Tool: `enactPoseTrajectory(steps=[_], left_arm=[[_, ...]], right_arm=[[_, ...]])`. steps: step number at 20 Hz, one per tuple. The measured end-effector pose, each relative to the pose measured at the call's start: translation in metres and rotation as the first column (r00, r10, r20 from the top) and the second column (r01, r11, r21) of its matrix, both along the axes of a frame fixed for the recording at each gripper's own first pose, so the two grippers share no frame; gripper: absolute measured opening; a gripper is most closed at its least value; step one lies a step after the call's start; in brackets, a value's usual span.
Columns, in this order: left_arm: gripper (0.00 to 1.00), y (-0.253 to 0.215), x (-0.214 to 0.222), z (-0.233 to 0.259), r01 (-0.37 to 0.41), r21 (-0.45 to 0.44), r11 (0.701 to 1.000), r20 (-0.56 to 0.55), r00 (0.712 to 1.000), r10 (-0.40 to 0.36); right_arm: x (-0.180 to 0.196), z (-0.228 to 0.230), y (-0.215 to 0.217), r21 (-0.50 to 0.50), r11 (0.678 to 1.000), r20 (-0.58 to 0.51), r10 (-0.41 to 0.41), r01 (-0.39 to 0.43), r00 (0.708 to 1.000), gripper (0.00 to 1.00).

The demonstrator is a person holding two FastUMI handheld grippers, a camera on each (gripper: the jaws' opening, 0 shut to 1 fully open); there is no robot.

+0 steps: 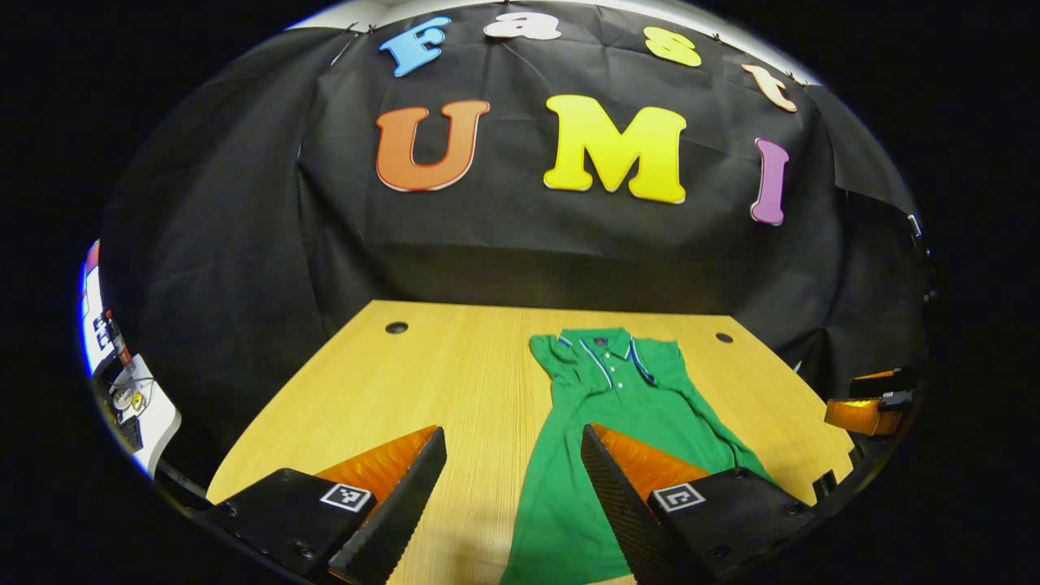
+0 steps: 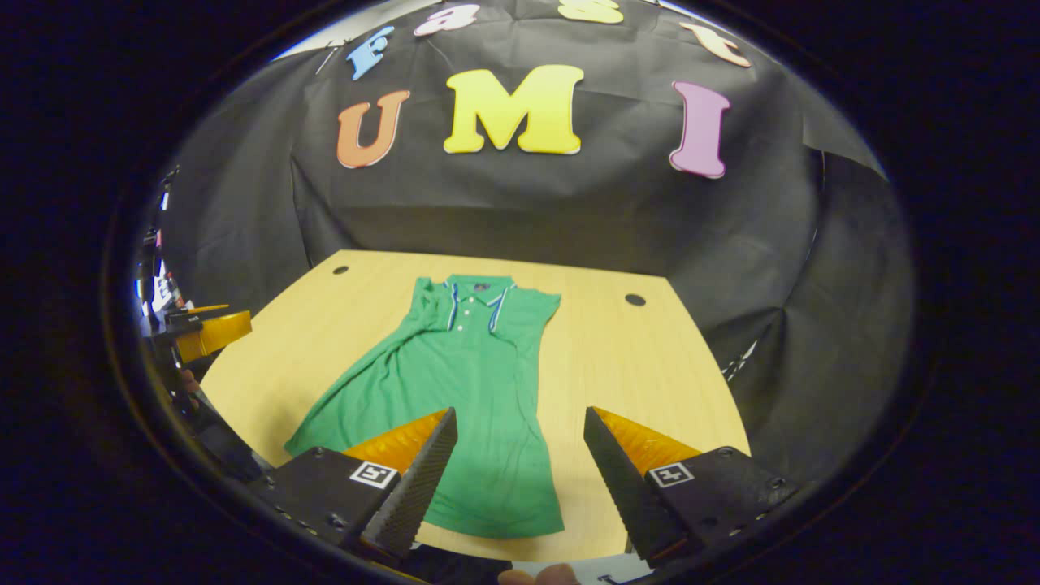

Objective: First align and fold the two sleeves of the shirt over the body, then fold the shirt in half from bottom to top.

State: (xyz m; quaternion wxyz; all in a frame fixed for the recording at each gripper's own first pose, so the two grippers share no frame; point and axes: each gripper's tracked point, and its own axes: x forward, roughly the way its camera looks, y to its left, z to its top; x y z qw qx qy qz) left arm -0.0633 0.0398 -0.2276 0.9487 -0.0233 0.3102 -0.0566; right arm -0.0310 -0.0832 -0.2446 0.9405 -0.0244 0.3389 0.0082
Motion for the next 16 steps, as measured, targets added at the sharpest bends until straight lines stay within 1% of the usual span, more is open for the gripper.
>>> enactPoseTrajectory(steps=[1,2,3,5,8,9,11,12,13,14,15,16], left_arm=[[1.00,0.000,-0.010,-0.015,0.023,0.000,1.000,-0.053,0.998,-0.023],[1.00,-0.004,-0.026,-0.042,0.056,-0.006,0.998,-0.146,0.988,-0.056],[1.00,-0.002,-0.048,-0.072,0.080,-0.010,0.997,-0.239,0.968,-0.080],[1.00,0.001,-0.071,-0.102,0.100,-0.036,0.994,-0.339,0.935,-0.107],[1.00,0.004,-0.099,-0.132,0.083,-0.063,0.995,-0.474,0.875,-0.103],[1.00,0.005,-0.103,-0.137,0.081,-0.065,0.995,-0.506,0.857,-0.102],[1.00,0.004,-0.104,-0.142,0.086,-0.064,0.994,-0.547,0.830,-0.106],[1.00,0.004,-0.103,-0.141,0.086,-0.055,0.995,-0.563,0.820,-0.102],[1.00,0.003,-0.104,-0.149,0.098,-0.050,0.994,-0.553,0.826,-0.110],[1.00,-0.002,-0.104,-0.142,0.103,-0.041,0.994,-0.561,0.821,-0.109],[1.00,-0.004,-0.105,-0.143,0.104,-0.028,0.994,-0.567,0.817,-0.102],[1.00,-0.006,-0.107,-0.143,0.108,-0.017,0.994,-0.574,0.813,-0.098]], right_arm=[[-0.007,-0.017,-0.001,0.005,1.000,-0.058,-0.003,0.003,0.998,0.96],[-0.019,-0.044,0.001,0.028,1.000,-0.157,0.002,0.003,0.988,0.98],[-0.029,-0.065,-0.001,0.041,0.999,-0.238,0.003,0.007,0.971,0.97],[-0.044,-0.099,-0.009,0.035,0.999,-0.325,-0.006,0.019,0.946,0.98],[-0.063,-0.128,-0.020,0.031,0.999,-0.416,-0.024,0.040,0.909,0.96],[-0.064,-0.135,-0.022,0.029,0.999,-0.441,-0.028,0.046,0.897,0.96],[-0.070,-0.151,-0.023,0.029,0.998,-0.487,-0.028,0.048,0.873,0.96],[-0.073,-0.158,-0.024,0.032,0.998,-0.507,-0.030,0.054,0.862,0.94],[-0.075,-0.161,-0.026,0.035,0.998,-0.520,-0.032,0.059,0.854,0.94],[-0.075,-0.165,-0.029,0.030,0.997,-0.526,-0.039,0.064,0.850,0.94],[-0.075,-0.166,-0.030,0.028,0.997,-0.531,-0.041,0.066,0.846,0.96],[-0.075,-0.168,-0.032,0.028,0.997,-0.538,-0.043,0.069,0.842,0.95]])
